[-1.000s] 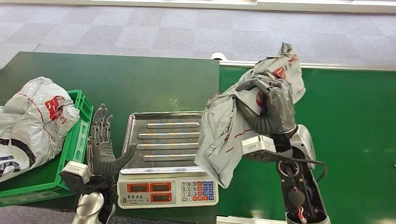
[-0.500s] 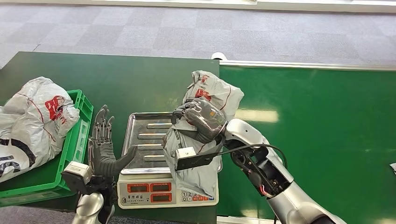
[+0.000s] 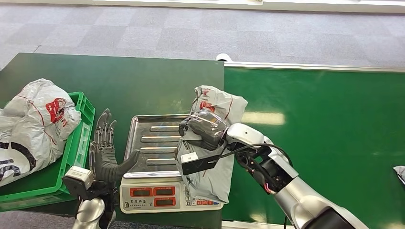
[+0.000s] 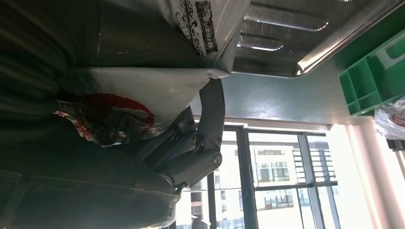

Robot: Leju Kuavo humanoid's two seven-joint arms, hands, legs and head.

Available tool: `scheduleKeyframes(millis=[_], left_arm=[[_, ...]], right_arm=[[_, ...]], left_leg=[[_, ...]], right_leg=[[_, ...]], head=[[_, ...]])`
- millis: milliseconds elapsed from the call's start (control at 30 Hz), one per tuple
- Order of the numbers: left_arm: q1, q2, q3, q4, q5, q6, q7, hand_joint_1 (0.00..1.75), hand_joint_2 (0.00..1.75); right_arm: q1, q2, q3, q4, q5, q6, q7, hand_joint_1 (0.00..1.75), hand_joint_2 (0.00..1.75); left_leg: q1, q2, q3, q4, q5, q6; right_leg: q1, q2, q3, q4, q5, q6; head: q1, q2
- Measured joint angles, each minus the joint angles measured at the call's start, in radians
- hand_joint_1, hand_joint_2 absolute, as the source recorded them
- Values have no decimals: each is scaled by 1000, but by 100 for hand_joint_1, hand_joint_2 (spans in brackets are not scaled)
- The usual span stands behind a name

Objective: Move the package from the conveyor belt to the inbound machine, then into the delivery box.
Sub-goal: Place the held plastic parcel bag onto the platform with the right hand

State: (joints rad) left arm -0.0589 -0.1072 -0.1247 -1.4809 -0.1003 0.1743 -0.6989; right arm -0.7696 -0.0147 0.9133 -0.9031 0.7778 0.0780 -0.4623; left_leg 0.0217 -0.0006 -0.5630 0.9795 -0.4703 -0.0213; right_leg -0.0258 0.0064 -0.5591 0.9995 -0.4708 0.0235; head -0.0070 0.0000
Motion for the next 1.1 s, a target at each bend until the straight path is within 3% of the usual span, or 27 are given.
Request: scheduleKeyframes(millis=[433, 733, 933, 1100], left_arm=[[4, 7, 2, 0, 6, -1, 0, 0, 175], [4, 9, 1, 0, 4, -19, 0, 0, 175], [2, 9, -5, 1, 5, -24, 0, 0, 175], [-1, 9, -13, 6, 5, -25, 0, 0, 175]], right_arm=[[-38, 1, 59, 54, -41, 65, -2, 175, 175], [-20, -5, 83, 44, -157, 14, -125, 175, 175], [19, 4, 95, 42, -227, 39, -200, 175, 175], [55, 26, 107, 47, -245, 46, -214, 175, 175]], left_leg=[[0, 0, 0, 0, 0, 0], [0, 0, 0, 0, 0, 0], [0, 0, 0, 0, 0, 0], [0, 0, 0, 0, 0, 0]], right_leg=[[0, 0, 0, 0, 0, 0], [0, 0, 0, 0, 0, 0], [0, 0, -1, 0, 0, 0], [0, 0, -1, 0, 0, 0]], head=[[0, 0], [0, 0], [0, 0], [0, 0]])
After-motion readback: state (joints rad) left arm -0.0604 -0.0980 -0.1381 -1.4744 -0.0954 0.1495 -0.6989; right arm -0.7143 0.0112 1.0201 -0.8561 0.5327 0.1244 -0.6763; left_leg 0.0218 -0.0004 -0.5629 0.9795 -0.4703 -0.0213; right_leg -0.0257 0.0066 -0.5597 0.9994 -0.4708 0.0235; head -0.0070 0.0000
